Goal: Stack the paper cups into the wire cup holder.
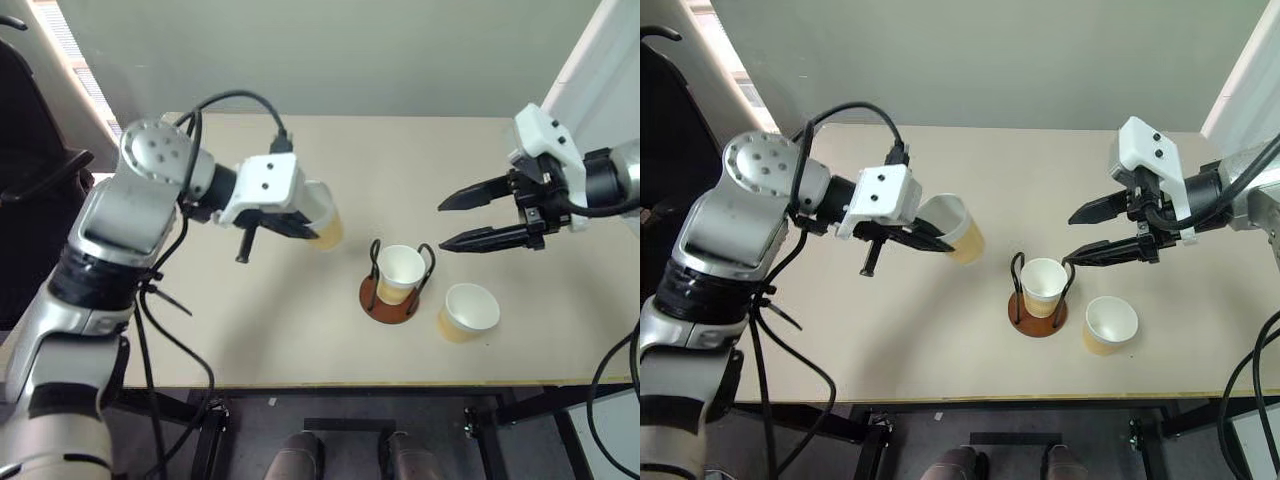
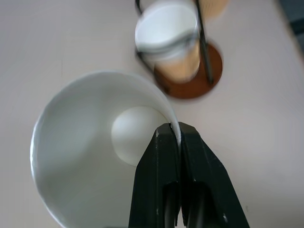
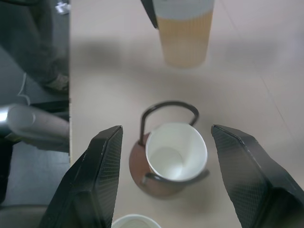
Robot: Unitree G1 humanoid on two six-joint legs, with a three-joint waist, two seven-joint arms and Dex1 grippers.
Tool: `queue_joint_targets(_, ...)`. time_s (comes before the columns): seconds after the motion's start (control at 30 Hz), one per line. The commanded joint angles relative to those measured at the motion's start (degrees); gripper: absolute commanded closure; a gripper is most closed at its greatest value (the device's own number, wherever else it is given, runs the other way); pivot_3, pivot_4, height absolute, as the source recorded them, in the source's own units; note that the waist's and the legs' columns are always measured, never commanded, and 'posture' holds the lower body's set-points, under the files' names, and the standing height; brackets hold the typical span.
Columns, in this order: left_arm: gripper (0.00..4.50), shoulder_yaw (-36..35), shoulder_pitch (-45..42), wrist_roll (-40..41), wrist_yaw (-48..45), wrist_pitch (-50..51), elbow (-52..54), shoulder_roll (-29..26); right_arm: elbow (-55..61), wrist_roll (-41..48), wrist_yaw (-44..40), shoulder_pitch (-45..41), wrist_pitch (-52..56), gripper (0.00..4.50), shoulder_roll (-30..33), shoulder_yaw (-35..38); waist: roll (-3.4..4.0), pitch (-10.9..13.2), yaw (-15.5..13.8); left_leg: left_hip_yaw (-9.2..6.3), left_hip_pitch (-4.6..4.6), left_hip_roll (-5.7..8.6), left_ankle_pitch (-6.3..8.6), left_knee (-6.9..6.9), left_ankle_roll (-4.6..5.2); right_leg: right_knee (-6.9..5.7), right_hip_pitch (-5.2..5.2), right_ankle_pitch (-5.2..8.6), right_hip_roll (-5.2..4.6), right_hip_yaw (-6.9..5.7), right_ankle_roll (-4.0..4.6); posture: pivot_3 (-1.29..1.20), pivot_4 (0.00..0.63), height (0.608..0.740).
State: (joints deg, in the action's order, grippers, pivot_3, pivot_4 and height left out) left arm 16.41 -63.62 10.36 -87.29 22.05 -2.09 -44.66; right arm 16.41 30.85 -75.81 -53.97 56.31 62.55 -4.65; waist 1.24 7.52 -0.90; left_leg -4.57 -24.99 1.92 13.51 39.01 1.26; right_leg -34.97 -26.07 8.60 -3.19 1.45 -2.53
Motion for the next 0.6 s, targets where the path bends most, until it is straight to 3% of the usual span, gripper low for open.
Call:
queue_joint_targets(0.03,4.46,0.5,-7.1,2.6,-3.9,-1.5,-3.7,4.6,3.6,2.2,3.3,2.3,1.6,1.43,1.1,5.3,0.00,0.0,-0.3,-0.01,-0.03,-0.01,0.00,0.02,0.07,0.05,0.02,-0.12,0.00,0.00,-0.20,0.00,0.150,0.740)
queue_joint_targets(0.13,4.46,2.0,-9.7,3.4,-5.2,-3.4,-6.9,6.5,5.6,4.3,4.9,2.6,3.6,1.43,1.9,7.3,0.01,0.0,-0.1,0.11,-0.04,0.01,0.34,0.06,0.65,0.09,0.02,-0.25,-0.03,0.05,-0.48,0.00,0.150,0.740)
queue_joint_targets(0.27,4.46,7.0,-13.5,5.5,-5.2,-7.9,-12.4,9.5,9.4,11.0,6.2,0.3,10.0,1.43,4.5,12.3,0.03,0.0,-0.1,0.14,-0.05,-0.01,0.34,0.08,0.64,0.09,0.02,-0.20,-0.04,0.07,-0.64,0.00,0.150,0.740)
queue_joint_targets(0.6,4.46,17.2,-19.0,10.4,-5.2,-16.3,-22.9,15.1,12.8,17.8,10.4,-0.4,15.4,1.43,12.0,17.6,0.02,0.0,-0.5,0.21,-0.19,0.08,0.38,0.22,0.51,0.18,0.06,0.02,-0.10,0.11,-1.02,0.00,0.150,0.740)
